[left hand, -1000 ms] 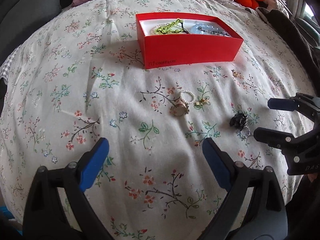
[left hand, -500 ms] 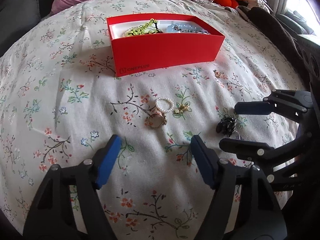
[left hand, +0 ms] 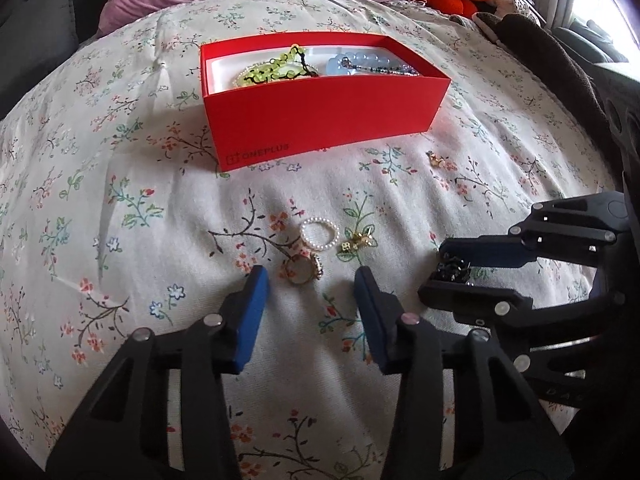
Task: Organize jewelry
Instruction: 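Grasp the black charm with the right gripper while the left grasps a silver stud earring, then carry the charm and earring over the red box with both grippers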
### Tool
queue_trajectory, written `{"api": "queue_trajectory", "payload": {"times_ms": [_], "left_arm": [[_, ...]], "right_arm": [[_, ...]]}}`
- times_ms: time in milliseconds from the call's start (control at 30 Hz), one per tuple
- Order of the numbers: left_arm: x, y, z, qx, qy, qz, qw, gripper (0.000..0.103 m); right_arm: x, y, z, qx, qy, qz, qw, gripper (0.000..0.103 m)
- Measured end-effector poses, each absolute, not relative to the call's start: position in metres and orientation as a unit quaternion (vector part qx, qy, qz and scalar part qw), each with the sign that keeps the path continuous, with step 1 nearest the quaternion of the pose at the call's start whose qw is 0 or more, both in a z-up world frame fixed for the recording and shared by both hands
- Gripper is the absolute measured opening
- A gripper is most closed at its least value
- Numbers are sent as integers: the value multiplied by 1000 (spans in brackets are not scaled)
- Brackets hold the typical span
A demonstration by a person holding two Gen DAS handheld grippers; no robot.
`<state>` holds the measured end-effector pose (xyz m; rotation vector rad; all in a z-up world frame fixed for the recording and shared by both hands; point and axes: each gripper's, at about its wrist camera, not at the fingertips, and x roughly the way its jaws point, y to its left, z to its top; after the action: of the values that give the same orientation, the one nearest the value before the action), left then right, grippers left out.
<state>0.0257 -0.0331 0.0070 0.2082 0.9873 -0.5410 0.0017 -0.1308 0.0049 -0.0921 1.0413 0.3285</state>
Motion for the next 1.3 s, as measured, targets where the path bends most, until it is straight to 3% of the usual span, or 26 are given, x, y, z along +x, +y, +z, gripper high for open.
{"api": "queue_trajectory", "payload": {"times_ms": [133, 467, 1300], "left_arm": [[23, -39, 7, 107, 466, -262, 838, 31], [24, -38, 7, 102, 470, -261, 837, 11], [17, -42, 45, 110, 459, -251, 845, 11]], "right_arm": [[0, -132, 9, -44, 489, 156, 857, 26], [0, -139, 15, -37, 487, 152, 859, 26], [-2, -146, 44, -28, 474, 145, 868, 26]]}}
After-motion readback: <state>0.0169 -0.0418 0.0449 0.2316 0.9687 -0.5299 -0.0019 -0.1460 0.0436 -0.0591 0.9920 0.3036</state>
